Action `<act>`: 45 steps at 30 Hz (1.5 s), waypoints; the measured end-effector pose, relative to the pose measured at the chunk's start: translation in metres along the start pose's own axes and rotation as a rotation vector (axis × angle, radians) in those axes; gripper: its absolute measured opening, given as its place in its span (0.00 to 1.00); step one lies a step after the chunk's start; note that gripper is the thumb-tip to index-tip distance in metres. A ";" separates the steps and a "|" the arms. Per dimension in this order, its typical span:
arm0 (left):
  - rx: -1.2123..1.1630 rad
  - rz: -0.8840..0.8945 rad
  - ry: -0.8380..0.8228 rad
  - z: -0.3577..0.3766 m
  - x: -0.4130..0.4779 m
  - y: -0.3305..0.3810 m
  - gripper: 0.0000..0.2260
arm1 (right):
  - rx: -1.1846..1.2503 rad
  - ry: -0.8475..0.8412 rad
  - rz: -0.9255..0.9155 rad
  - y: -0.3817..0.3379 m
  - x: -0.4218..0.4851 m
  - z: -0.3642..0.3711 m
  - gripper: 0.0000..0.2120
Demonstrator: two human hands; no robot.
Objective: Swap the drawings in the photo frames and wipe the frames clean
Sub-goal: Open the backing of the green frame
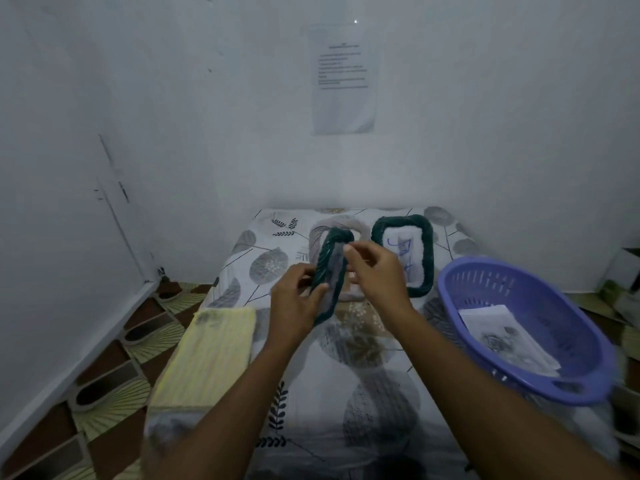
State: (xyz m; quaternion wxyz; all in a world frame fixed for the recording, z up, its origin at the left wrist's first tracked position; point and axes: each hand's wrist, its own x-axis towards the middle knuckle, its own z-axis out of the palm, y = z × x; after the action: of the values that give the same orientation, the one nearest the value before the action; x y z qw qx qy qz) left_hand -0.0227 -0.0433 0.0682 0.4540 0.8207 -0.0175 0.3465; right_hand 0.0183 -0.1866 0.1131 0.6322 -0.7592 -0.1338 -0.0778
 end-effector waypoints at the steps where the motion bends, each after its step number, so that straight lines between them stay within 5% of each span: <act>1: 0.025 0.050 -0.004 0.005 -0.003 0.004 0.09 | 0.045 0.021 0.039 -0.003 0.002 -0.001 0.22; 4: 0.030 0.115 -0.061 0.016 -0.011 0.015 0.12 | 0.119 0.095 0.104 -0.005 0.005 -0.006 0.27; 10: 0.166 0.250 -0.083 0.016 -0.011 0.022 0.17 | 0.200 0.136 0.185 -0.003 0.006 -0.026 0.10; 13: 0.202 0.064 0.001 0.008 0.000 0.012 0.21 | 0.306 0.109 0.213 -0.003 0.005 -0.041 0.08; 18: -0.135 -0.395 -0.262 0.000 0.013 0.006 0.29 | 0.354 0.035 0.254 0.009 0.001 -0.055 0.08; 30: -0.056 -0.243 0.050 0.012 -0.008 0.001 0.07 | 0.269 0.094 0.207 0.039 -0.024 -0.046 0.06; 45: -0.142 -0.259 0.015 0.018 -0.018 -0.003 0.10 | 0.082 0.167 0.138 0.054 -0.025 -0.049 0.07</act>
State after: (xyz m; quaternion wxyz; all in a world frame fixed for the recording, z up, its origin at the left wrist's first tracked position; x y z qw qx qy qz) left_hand -0.0253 -0.0602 0.0490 0.5517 0.7794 0.0674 0.2890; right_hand 0.0135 -0.2461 0.0647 0.6756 -0.7309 -0.0313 -0.0914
